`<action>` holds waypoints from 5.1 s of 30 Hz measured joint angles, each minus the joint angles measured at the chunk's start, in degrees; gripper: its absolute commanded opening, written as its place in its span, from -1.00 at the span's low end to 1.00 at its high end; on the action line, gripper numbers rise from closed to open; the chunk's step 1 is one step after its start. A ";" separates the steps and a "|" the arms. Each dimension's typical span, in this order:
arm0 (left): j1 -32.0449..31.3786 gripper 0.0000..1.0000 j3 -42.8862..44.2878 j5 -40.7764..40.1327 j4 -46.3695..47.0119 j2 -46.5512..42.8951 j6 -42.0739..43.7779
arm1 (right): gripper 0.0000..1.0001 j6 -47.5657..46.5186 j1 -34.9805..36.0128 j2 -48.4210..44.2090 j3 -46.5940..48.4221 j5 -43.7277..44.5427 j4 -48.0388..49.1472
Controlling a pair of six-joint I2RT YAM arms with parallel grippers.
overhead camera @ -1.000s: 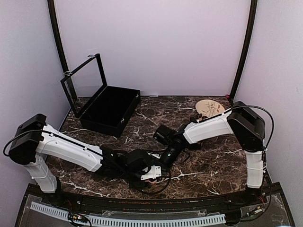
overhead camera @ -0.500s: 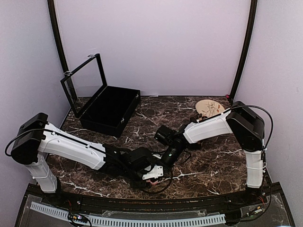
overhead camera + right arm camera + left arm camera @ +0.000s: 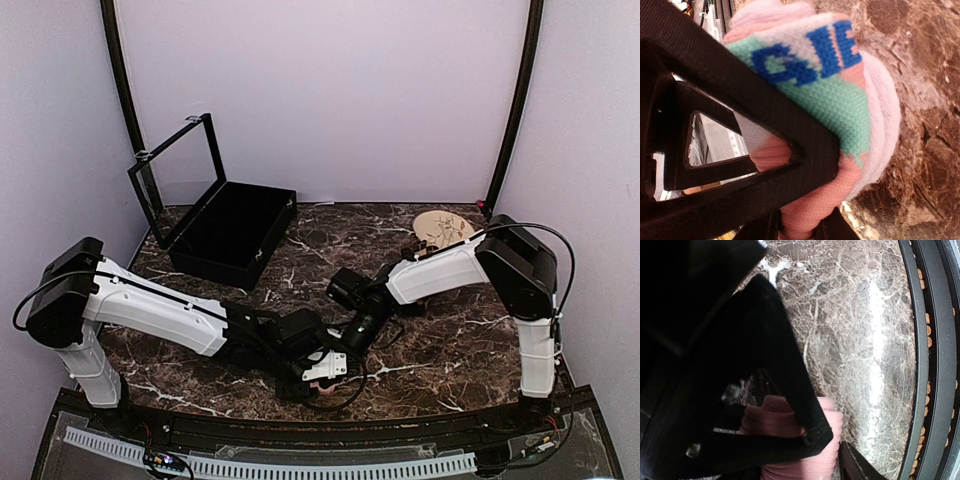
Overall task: Roll the socks
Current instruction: Roll the sock at the center of the board, then pick up the sock from the center of the board, then move the storage box to the center of the board.
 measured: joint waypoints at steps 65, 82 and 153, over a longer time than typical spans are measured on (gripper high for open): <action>5.84 -0.74 5.66 8.98 -3.48 5.64 -9.20 | -0.34 9.90 -4.90 -13.92 -19.67 4.72 12.76; 12.57 -0.99 3.98 13.51 -0.96 3.63 -15.98 | -0.36 10.99 -5.53 -16.04 -20.96 7.80 15.43; 47.50 -1.00 -9.42 -5.05 60.30 1.75 -24.04 | -0.39 10.64 -6.82 -10.43 -1.86 12.94 18.16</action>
